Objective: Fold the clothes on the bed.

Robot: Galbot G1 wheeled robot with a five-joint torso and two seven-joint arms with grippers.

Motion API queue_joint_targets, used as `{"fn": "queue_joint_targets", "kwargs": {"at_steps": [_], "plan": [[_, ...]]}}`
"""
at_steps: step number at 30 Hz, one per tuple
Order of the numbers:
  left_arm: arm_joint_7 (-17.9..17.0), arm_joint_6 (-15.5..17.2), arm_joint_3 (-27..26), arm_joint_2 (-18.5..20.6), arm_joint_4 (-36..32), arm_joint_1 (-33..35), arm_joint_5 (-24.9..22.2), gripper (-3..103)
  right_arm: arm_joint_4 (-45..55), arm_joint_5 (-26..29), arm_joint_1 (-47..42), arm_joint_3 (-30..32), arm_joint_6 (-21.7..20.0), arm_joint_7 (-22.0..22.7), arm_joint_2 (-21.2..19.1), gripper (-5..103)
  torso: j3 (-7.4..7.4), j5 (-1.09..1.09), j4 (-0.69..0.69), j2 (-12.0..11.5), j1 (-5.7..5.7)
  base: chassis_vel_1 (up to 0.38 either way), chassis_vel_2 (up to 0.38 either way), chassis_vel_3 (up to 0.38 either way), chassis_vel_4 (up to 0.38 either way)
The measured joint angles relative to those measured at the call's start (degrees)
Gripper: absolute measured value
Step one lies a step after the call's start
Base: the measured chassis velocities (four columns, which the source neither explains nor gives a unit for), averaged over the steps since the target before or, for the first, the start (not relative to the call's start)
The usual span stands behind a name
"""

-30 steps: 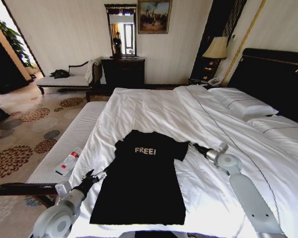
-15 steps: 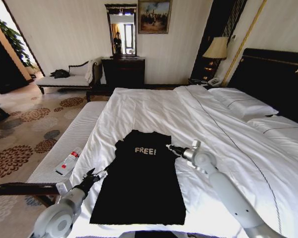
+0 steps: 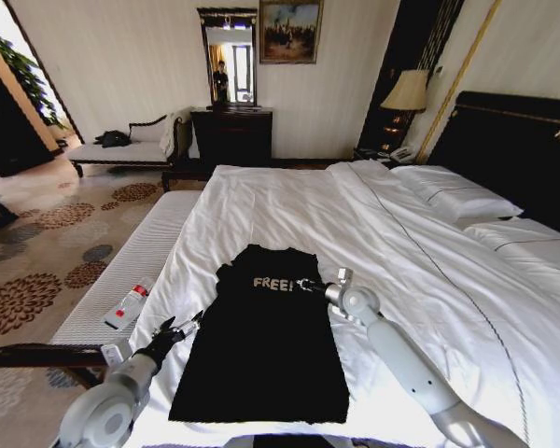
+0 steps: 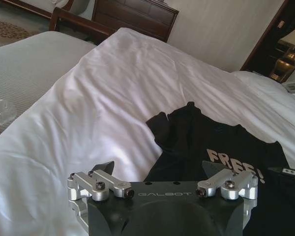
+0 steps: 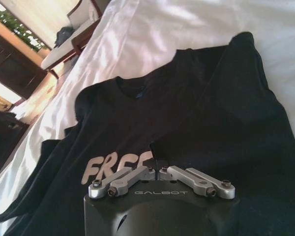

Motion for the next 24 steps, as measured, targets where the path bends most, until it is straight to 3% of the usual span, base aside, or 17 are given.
{"fn": "queue_joint_targets", "kwargs": {"at_steps": [6,15,17,20,21,23,24], "plan": [[0.1,0.0,-0.4,0.0,0.1,0.0,-0.3,100,-3.6,0.2,2.3,0.3,0.7,1.7,4.2,0,0.00,0.01,0.02,0.0,0.00,0.000,0.000,0.000,0.000],[0.1,0.1,-0.2,-0.2,0.3,-0.1,-0.4,100,-4.9,0.2,2.1,1.0,1.1,1.8,4.1,-3,0.00,0.01,0.01,0.0,0.00,0.000,0.000,0.000,0.000],[0.0,0.1,0.0,-0.2,0.4,-0.3,-0.3,100,-4.8,0.2,1.8,1.2,1.1,1.7,4.0,2,0.00,0.01,0.01,0.0,0.00,0.000,0.000,0.000,0.000],[-0.5,0.4,0.7,-0.1,0.6,-1.4,-0.3,100,-2.6,0.4,0.5,2.0,1.1,1.1,3.1,18,0.00,0.01,0.02,0.0,0.00,0.000,0.000,0.000,0.000],[-0.5,0.4,0.7,-0.1,0.6,-1.4,-0.3,100,-2.6,0.4,0.5,2.0,1.1,1.1,3.1,18,0.00,0.01,0.02,0.0,0.00,0.000,0.000,0.000,0.000],[-0.7,0.5,1.3,0.1,1.3,-2.8,-0.7,100,1.6,0.8,-1.5,2.8,1.0,0.8,0.9,29,0.00,0.01,0.02,0.0,-0.01,0.000,0.000,0.000,0.000],[-0.7,0.5,1.3,0.1,1.3,-2.8,-0.7,100,1.6,0.8,-1.5,2.8,1.0,0.8,0.9,29,0.00,0.01,0.02,0.0,-0.01,0.000,0.000,0.000,0.000]]}}
